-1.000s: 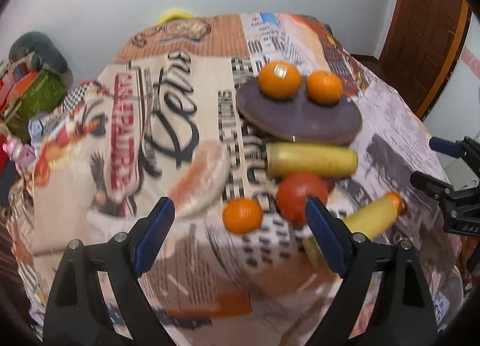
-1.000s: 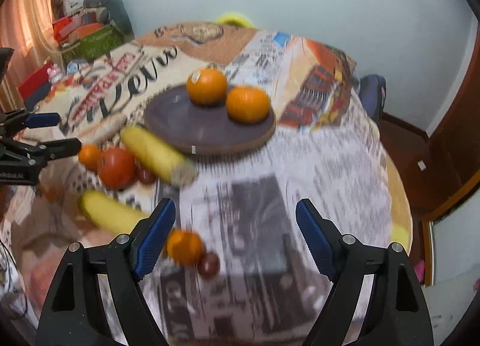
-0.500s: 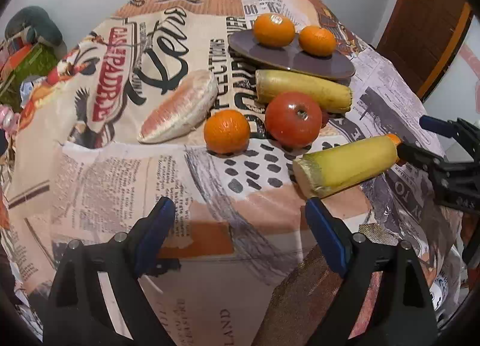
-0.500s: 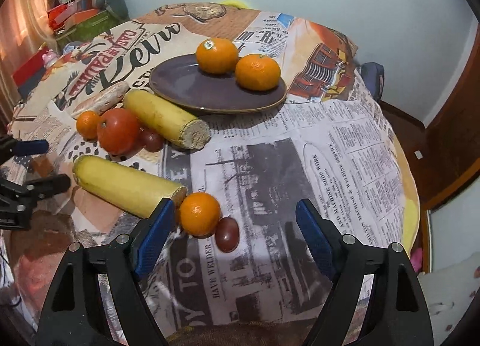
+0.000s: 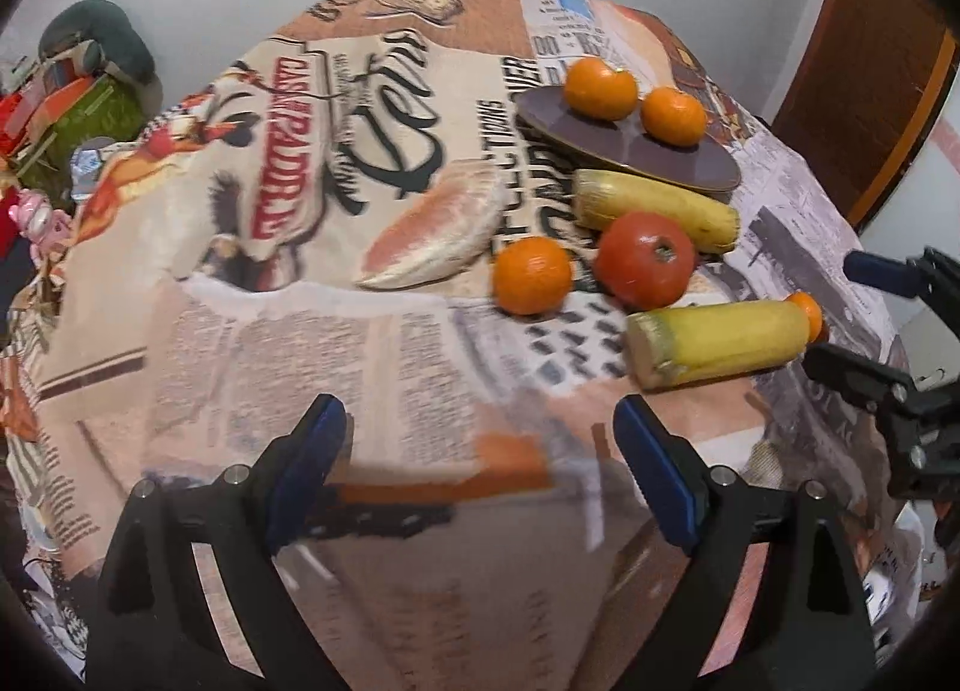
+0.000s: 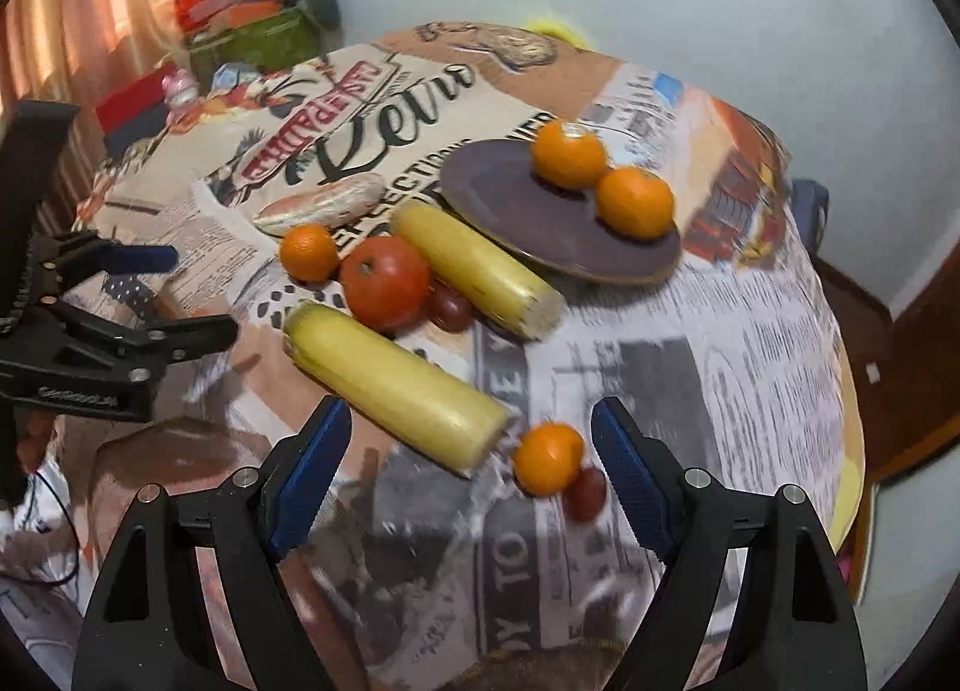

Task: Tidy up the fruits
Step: 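Grasp the grapefruit segment with the left gripper while the right gripper grasps a yellow squash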

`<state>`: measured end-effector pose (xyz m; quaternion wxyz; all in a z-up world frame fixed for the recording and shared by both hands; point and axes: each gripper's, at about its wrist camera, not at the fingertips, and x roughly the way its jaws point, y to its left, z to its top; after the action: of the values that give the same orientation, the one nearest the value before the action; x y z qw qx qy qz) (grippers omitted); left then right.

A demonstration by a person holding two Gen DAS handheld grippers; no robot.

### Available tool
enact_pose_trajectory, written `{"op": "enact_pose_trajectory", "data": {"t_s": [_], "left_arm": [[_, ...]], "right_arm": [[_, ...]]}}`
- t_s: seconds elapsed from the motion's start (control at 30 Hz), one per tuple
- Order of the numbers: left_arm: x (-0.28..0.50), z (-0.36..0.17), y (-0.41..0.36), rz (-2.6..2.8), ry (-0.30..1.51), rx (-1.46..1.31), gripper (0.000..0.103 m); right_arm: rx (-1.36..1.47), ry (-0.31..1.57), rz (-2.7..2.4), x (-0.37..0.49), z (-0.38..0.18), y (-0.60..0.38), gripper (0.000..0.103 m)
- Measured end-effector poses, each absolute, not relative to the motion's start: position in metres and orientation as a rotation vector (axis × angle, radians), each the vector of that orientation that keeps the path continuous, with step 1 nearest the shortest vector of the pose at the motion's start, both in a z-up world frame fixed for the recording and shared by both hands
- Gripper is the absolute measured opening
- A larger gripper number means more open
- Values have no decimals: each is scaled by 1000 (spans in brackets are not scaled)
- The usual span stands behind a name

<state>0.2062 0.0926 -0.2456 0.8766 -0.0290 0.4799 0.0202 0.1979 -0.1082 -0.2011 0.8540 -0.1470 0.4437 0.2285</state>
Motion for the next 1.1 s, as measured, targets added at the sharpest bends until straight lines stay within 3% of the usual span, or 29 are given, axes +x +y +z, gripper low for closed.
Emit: {"op": "enact_pose_trajectory", "data": {"t_s": [0.4, 0.5, 0.67, 0.9, 0.93, 0.97, 1.1], "left_arm": [[206, -247, 136, 105, 994, -90, 92], [213, -246, 139, 102, 976, -86, 92], [233, -244, 137, 93, 953, -56, 92], [272, -244, 138, 51, 961, -59, 90], [279, -245, 137, 39, 967, -57, 90], [285, -245, 136, 31, 972, -52, 89], [309, -252, 128, 4, 999, -24, 85]], "right_arm": [[-426, 1009, 552, 217, -240, -59, 80], [-382, 1013, 563, 219, -239, -62, 71], [-350, 1005, 582, 207, -231, -68, 46], [-194, 1045, 633, 204, -221, -85, 30], [-186, 1036, 629, 203, -218, -87, 6], [-178, 1022, 623, 202, -214, -89, 0], [-145, 1031, 588, 207, -207, -106, 2]]}}
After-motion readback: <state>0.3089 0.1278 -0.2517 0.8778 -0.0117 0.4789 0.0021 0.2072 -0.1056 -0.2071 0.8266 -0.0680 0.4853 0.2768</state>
